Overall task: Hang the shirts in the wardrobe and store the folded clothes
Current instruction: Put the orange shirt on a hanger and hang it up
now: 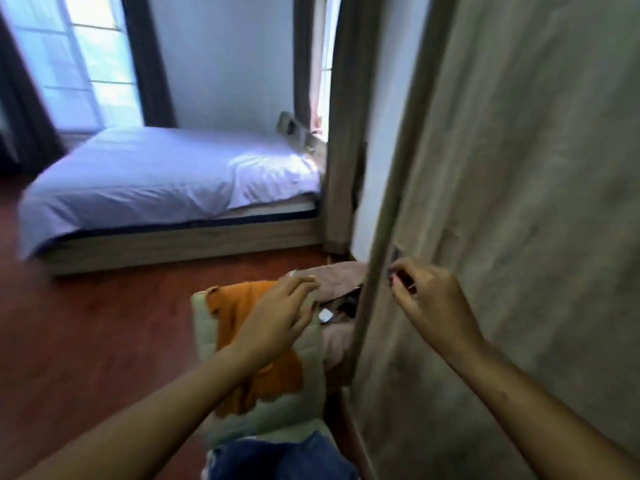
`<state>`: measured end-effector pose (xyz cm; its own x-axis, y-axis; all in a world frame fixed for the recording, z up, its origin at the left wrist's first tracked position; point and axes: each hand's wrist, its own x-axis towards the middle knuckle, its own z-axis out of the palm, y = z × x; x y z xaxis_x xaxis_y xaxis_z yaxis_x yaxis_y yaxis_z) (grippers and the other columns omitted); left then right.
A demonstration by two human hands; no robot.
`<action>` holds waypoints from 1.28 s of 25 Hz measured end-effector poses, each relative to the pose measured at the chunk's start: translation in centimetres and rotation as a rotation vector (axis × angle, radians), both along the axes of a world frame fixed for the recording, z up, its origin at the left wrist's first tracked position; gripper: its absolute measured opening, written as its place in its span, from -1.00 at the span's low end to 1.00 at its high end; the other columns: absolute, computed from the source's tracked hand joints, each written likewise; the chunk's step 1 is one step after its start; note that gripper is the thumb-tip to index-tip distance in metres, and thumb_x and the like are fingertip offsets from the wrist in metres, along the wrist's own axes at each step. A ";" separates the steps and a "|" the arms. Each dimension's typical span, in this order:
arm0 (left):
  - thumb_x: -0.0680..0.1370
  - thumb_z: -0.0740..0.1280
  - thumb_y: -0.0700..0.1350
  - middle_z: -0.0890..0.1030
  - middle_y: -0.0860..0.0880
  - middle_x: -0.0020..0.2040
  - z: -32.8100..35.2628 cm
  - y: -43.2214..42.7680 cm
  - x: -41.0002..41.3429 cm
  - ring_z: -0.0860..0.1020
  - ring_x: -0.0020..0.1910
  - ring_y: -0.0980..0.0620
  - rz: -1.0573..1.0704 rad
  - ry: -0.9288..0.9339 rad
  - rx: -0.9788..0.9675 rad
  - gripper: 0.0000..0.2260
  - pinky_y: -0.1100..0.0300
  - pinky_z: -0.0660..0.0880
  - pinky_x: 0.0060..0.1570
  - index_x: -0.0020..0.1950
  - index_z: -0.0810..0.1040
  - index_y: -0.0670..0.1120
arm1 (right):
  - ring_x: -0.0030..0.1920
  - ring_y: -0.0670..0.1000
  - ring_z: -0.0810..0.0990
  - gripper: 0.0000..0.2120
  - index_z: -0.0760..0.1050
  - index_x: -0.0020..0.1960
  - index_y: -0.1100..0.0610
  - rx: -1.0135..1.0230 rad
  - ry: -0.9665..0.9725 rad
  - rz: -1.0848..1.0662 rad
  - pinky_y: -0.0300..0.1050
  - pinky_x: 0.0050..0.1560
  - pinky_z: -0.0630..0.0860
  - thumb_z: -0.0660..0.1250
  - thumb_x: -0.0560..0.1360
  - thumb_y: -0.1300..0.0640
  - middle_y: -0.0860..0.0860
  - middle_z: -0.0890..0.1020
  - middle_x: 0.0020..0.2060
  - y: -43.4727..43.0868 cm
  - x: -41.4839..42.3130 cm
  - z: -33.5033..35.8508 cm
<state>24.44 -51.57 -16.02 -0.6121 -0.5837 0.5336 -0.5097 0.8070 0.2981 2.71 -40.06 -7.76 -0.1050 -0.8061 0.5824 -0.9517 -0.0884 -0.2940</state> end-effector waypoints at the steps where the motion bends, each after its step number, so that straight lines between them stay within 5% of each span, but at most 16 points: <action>1: 0.53 0.17 0.02 0.52 -0.05 0.22 -1.7 -2.7 3.0 0.45 0.22 0.00 0.119 -0.009 0.063 -0.65 0.14 0.38 0.26 0.26 0.48 -0.07 | -0.18 0.00 0.61 -0.92 0.54 -0.06 0.06 0.064 -0.025 0.047 -0.01 -0.12 0.56 0.28 0.49 0.14 0.03 0.66 -0.17 -3.6 1.9 -2.2; 6: 0.54 0.25 -0.07 0.52 -0.16 0.22 -7.1 -11.4 10.7 0.45 0.22 -0.15 0.555 -0.043 0.327 -0.68 -0.03 0.45 0.18 0.25 0.51 -0.17 | -0.03 0.04 0.62 -0.81 0.57 0.06 0.21 0.386 -0.360 0.050 -0.06 0.04 0.57 0.34 0.47 0.17 0.11 0.66 -0.03 -15.0 8.7 -11.1; 10: 0.56 0.25 -0.08 0.48 -0.10 0.35 -10.2 -13.9 12.0 0.42 0.32 -0.11 0.568 -0.113 0.426 -0.63 -0.18 0.34 0.33 0.36 0.43 -0.10 | 0.07 0.12 0.59 -0.62 0.40 0.22 0.20 0.551 -0.649 -0.052 0.04 0.03 0.60 0.38 0.45 0.14 0.08 0.52 0.13 -20.8 10.6 -16.0; 16: 0.56 0.26 -0.11 0.44 -0.09 0.39 -11.6 -13.6 11.9 0.37 0.38 -0.08 0.538 -0.051 0.391 -0.62 -0.21 0.31 0.35 0.38 0.42 -0.09 | -0.18 0.09 0.55 -0.82 0.41 -0.24 0.14 0.579 -0.832 -0.083 -0.04 -0.14 0.53 0.29 0.52 0.14 0.09 0.55 -0.26 -23.2 11.8 -17.8; 20: 0.55 0.28 -0.22 0.58 -0.10 0.19 -11.3 -12.5 11.5 0.51 0.21 -0.05 0.449 0.254 0.476 -0.78 0.07 0.43 0.23 0.17 0.59 -0.12 | -0.24 -0.06 0.41 -0.86 0.43 -0.15 0.18 0.471 -0.969 0.210 -0.34 -0.21 0.36 0.20 0.56 0.17 0.00 0.44 -0.30 -19.8 13.2 -14.2; 22: 0.58 0.25 -0.18 0.63 -0.07 0.00 -10.8 -11.0 10.4 0.58 0.07 -0.07 0.452 0.594 0.786 -0.84 0.04 0.49 0.09 0.01 0.62 -0.04 | -0.18 0.01 0.45 -0.83 0.48 -0.14 0.16 0.449 -1.134 0.296 -0.15 -0.08 0.41 0.21 0.51 0.07 0.07 0.48 -0.24 -16.9 12.8 -12.6; 24: 0.61 0.19 -0.07 0.61 -0.08 -0.14 -10.6 -10.4 9.1 0.59 -0.06 -0.09 0.502 0.881 1.138 -0.78 0.04 0.50 0.00 0.08 0.58 -0.12 | -0.10 0.08 0.55 -0.79 0.54 -0.01 0.17 0.435 -1.312 0.345 0.01 -0.01 0.50 0.20 0.50 0.09 0.09 0.60 -0.13 -14.0 11.6 -11.0; 28: 0.51 0.17 0.29 0.52 -0.15 -0.08 -9.2 -9.7 6.4 0.51 -0.11 -0.05 0.373 0.967 1.604 -0.39 0.11 0.49 -0.10 0.27 0.47 -0.21 | -0.25 -0.02 0.60 -0.86 0.53 -0.16 0.10 0.390 -1.502 0.390 -0.21 -0.29 0.55 0.29 0.39 0.04 -0.06 0.63 -0.33 -9.4 7.4 -7.9; 32: 0.47 0.25 0.27 0.60 -0.21 0.09 -6.7 -5.2 0.5 0.61 -0.04 -0.14 0.056 1.042 1.940 -0.43 -0.07 0.64 -0.18 0.23 0.50 -0.17 | -0.32 -0.06 0.51 -0.71 0.54 -0.37 0.08 0.345 -1.602 0.431 -0.17 -0.24 0.49 0.50 -0.01 -0.01 0.00 0.52 -0.40 -3.5 3.5 -6.4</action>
